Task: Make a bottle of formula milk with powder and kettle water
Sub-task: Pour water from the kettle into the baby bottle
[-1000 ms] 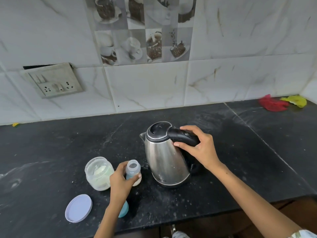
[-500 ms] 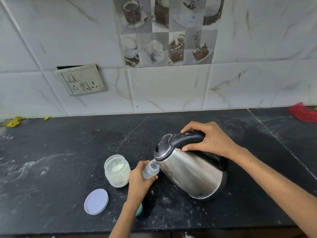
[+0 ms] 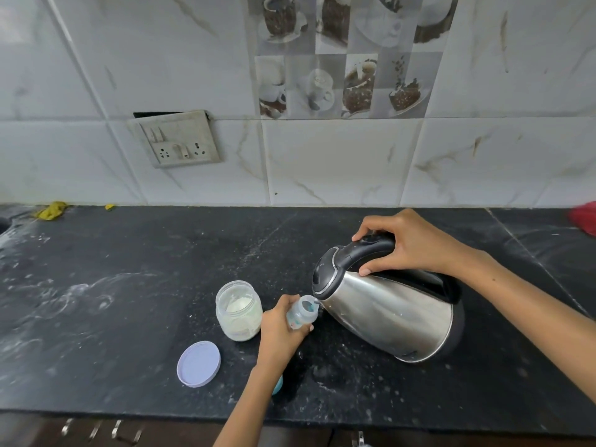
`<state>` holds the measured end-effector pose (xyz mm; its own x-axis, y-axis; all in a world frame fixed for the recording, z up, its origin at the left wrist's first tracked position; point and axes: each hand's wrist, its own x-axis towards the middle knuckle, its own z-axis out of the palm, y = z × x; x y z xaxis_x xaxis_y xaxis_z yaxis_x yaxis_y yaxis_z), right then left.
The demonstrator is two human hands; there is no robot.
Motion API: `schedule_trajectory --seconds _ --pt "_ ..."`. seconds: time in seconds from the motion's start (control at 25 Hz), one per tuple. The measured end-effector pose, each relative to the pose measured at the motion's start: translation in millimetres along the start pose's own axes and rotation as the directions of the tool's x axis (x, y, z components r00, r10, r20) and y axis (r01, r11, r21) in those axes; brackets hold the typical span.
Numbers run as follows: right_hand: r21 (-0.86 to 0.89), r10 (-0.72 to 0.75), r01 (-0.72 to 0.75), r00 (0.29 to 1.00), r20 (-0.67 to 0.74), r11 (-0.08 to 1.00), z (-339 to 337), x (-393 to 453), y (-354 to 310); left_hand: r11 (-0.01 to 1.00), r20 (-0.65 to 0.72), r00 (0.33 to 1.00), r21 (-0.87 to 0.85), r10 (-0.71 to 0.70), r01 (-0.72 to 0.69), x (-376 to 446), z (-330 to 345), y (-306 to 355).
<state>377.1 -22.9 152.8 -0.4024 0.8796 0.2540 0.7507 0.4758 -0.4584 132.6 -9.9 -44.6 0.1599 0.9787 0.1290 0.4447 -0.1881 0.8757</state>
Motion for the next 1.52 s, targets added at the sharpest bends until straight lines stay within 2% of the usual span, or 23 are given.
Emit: schedule_trajectory --seconds 0.44,1.52 --pt "-0.128 0.010 0.004 0.994 0.108 0.992 -3 16 -18 0.999 0.047 0.999 0.035 0.006 -0.008 0 -4 5" --pt "-0.228 0.059 -0.016 0.981 0.184 0.974 -12 30 -45 1.000 0.044 0.999 0.009 0.005 -0.006 -7 -10 6"
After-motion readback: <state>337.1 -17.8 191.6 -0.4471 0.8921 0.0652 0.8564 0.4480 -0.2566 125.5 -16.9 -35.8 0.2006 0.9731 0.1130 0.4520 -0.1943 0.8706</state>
